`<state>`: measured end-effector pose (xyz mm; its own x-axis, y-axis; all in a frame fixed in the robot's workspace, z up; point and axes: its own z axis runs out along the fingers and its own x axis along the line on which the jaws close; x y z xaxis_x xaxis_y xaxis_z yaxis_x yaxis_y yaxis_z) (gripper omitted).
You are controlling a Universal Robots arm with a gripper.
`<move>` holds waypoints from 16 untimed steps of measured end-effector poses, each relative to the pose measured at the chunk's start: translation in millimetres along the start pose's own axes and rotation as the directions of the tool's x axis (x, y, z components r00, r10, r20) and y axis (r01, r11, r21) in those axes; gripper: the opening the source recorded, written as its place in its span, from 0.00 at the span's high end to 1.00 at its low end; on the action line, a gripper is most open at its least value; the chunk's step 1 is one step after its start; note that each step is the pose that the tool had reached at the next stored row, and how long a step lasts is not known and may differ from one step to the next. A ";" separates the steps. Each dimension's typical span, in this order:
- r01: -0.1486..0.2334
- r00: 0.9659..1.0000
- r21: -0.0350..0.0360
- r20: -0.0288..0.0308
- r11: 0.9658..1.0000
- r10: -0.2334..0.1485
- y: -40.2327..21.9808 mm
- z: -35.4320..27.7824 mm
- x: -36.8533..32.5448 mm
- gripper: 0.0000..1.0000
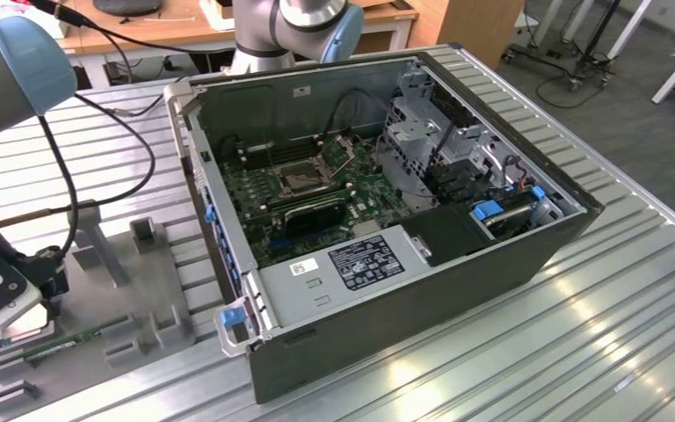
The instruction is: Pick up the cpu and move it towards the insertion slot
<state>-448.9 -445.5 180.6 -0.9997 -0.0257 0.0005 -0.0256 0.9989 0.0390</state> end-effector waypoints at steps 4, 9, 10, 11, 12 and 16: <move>0.000 1.000 0.000 0.000 1.000 0.000 0.0 0.0 0.0 0.34; 0.000 1.000 0.000 0.000 1.000 0.000 0.0 0.1 0.0 0.45; 0.000 1.000 0.000 0.000 1.000 0.000 0.0 0.1 0.0 0.45; 0.000 1.000 0.000 0.000 1.000 0.000 0.1 0.1 0.0 0.45; 0.000 1.000 0.000 0.000 1.000 0.000 0.1 0.1 0.0 0.45; 0.000 1.000 0.000 0.000 1.000 0.000 0.1 0.2 0.0 0.45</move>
<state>-448.9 -445.5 180.4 -0.9997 -0.0257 0.0005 -0.0256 0.9989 0.0390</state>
